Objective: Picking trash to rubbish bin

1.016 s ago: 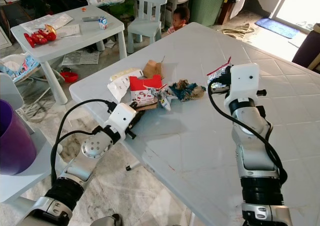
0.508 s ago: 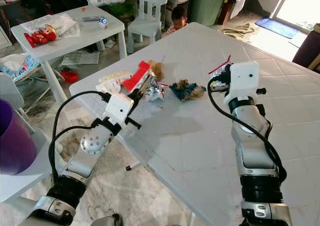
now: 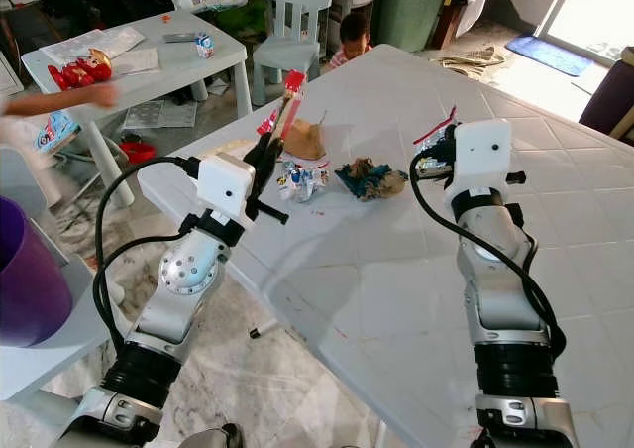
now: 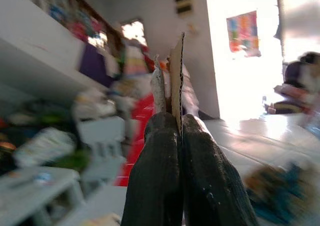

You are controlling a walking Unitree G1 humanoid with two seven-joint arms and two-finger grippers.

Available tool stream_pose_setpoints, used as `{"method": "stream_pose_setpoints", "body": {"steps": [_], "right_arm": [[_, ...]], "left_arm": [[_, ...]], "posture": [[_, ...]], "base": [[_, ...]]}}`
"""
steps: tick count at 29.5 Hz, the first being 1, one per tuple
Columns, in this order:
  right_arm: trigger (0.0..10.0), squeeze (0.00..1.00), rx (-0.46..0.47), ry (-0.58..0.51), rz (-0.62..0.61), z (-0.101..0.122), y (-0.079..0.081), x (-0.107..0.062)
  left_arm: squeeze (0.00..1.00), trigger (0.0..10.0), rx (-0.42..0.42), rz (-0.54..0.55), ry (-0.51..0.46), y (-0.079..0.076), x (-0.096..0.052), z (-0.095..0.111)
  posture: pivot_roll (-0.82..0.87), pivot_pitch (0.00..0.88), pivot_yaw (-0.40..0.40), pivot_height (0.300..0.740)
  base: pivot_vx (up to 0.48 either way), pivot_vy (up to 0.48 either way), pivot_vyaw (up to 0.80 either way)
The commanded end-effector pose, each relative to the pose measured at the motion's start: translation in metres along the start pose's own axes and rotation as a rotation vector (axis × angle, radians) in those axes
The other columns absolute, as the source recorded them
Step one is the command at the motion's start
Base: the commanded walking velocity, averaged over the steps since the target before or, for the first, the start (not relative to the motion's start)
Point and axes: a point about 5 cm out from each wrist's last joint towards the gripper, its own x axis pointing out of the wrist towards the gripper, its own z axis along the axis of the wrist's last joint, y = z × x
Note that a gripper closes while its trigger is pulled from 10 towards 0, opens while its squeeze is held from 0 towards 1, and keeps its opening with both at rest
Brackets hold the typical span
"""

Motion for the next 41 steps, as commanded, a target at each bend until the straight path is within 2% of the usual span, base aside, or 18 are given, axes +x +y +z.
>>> {"method": "stream_pose_setpoints", "body": {"steps": [1, 2, 3, 5, 8, 9, 11, 14, 19, 23, 28, 41], "right_arm": [[0.0, 0.00, 0.004, -0.017, -0.007, 0.004, -0.001, 0.001], [0.0, 0.00, 0.004, -0.017, -0.007, 0.004, -0.001, 0.001], [0.0, 0.00, 0.021, -0.024, -0.003, 0.004, 0.000, 0.001], [0.0, 0.00, 0.021, -0.024, -0.003, 0.004, 0.000, 0.001], [0.0, 0.00, 0.072, -0.045, 0.016, 0.005, 0.007, -0.005], [0.0, 0.00, 0.072, -0.045, 0.016, 0.005, 0.007, -0.005], [0.0, 0.00, 0.091, -0.049, 0.026, 0.003, 0.012, -0.008], [0.0, 0.00, 0.112, -0.046, 0.039, 0.001, 0.019, -0.011], [0.0, 0.00, 0.126, -0.052, 0.065, 0.003, 0.026, -0.011], [0.0, 0.00, 0.122, -0.047, 0.070, 0.002, 0.025, -0.011], [0.0, 0.00, 0.124, -0.043, 0.072, 0.002, 0.025, -0.013], [0.0, 0.00, 0.127, -0.037, 0.080, 0.002, 0.025, -0.012]], "left_arm": [[0.00, 0.0, 0.047, 0.083, -0.060, 0.012, 0.001, 0.017], [0.00, 0.0, 0.047, 0.083, -0.060, 0.012, 0.001, 0.017], [0.00, 0.0, 0.067, 0.135, -0.062, 0.018, -0.004, 0.021], [0.00, 0.0, 0.067, 0.135, -0.062, 0.018, -0.004, 0.021], [0.00, 0.0, 0.106, 0.237, -0.030, 0.031, -0.029, 0.027], [0.00, 0.0, 0.106, 0.237, -0.030, 0.031, -0.029, 0.027], [0.00, 0.0, 0.122, 0.281, 0.007, 0.039, -0.044, 0.027], [0.00, 0.0, 0.138, 0.332, 0.060, 0.047, -0.056, 0.023], [0.00, 0.0, 0.148, 0.439, 0.156, 0.063, -0.066, 0.015], [0.00, 0.0, 0.156, 0.488, 0.168, 0.076, -0.065, 0.016], [0.00, 0.0, 0.181, 0.550, 0.189, 0.082, -0.064, 0.017], [0.00, 0.0, 0.145, 0.551, 0.197, 0.078, -0.062, 0.018]], "posture": [[0.00, 0.080, -0.100, 0.740], [0.00, 0.080, -0.100, 0.740], [0.01, 0.078, -0.097, 0.740], [0.01, 0.078, -0.097, 0.740], [0.03, 0.074, -0.079, 0.740], [0.03, 0.074, -0.079, 0.740], [0.05, 0.076, -0.073, 0.740], [0.06, 0.079, -0.070, 0.740], [0.06, 0.085, -0.070, 0.740], [0.05, 0.089, -0.071, 0.740], [0.05, 0.092, -0.074, 0.740], [0.04, 0.099, -0.082, 0.740]], "base": [[0.000, 0.000, 0.00], [0.000, 0.000, 0.00], [0.000, 0.000, 0.00], [0.000, 0.000, 0.00], [0.000, 0.000, 0.00], [0.000, 0.000, 0.00], [0.000, 0.000, 0.00], [0.000, 0.000, 0.00], [0.000, 0.000, 0.00], [0.000, 0.000, 0.33], [0.000, 0.000, 0.80], [0.000, 0.000, 0.80]]}}
